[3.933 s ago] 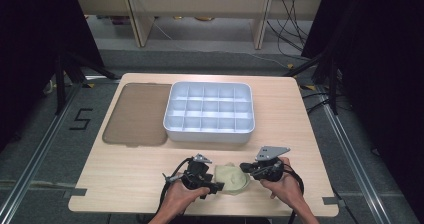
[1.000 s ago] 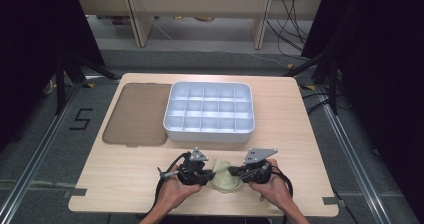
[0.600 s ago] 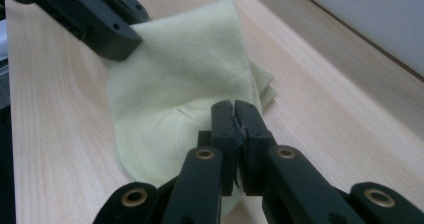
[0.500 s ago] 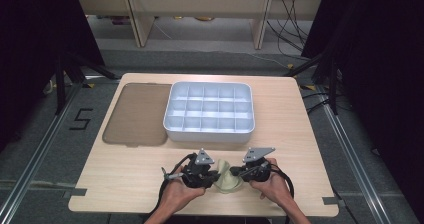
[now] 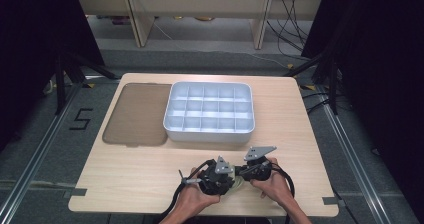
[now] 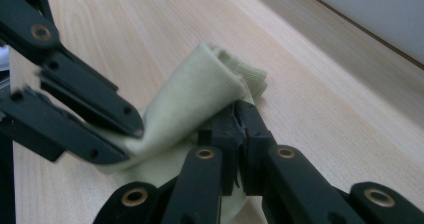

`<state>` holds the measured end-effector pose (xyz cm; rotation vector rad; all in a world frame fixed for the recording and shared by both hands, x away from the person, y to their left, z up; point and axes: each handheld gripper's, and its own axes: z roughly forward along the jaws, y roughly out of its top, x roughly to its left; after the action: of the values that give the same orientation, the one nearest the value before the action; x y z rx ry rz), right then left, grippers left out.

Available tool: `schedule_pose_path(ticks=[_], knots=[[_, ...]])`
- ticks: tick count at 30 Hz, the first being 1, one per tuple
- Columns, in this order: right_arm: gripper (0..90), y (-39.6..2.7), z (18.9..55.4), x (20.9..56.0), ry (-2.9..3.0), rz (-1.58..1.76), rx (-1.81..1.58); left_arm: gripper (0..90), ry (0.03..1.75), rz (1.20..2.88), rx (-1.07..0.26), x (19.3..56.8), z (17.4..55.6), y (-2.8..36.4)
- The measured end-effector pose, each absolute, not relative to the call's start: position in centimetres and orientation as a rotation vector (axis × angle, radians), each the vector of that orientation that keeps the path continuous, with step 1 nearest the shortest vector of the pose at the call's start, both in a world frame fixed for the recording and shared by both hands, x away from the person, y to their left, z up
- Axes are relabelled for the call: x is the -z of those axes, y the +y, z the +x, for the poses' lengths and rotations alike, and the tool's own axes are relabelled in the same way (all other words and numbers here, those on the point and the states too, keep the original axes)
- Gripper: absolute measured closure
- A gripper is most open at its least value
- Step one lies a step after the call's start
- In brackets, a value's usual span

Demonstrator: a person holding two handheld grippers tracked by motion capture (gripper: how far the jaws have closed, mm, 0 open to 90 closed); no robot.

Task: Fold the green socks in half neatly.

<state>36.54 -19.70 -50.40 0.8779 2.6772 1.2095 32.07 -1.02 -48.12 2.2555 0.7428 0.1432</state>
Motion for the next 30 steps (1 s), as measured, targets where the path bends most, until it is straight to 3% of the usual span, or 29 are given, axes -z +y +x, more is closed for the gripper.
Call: schedule_pose_path(ticks=[14, 30], knots=[[87.7, -21.9, 36.0, 47.2, 2.537, 0.879, -1.361, 83.3, 0.727, 2.304, -0.17, 49.1, 32.2, -2.1], [87.7, -19.9, 36.0, 48.2, 2.617, 0.867, -1.429, 82.8, 0.733, 2.304, -0.179, 49.2, 32.2, -2.1]])
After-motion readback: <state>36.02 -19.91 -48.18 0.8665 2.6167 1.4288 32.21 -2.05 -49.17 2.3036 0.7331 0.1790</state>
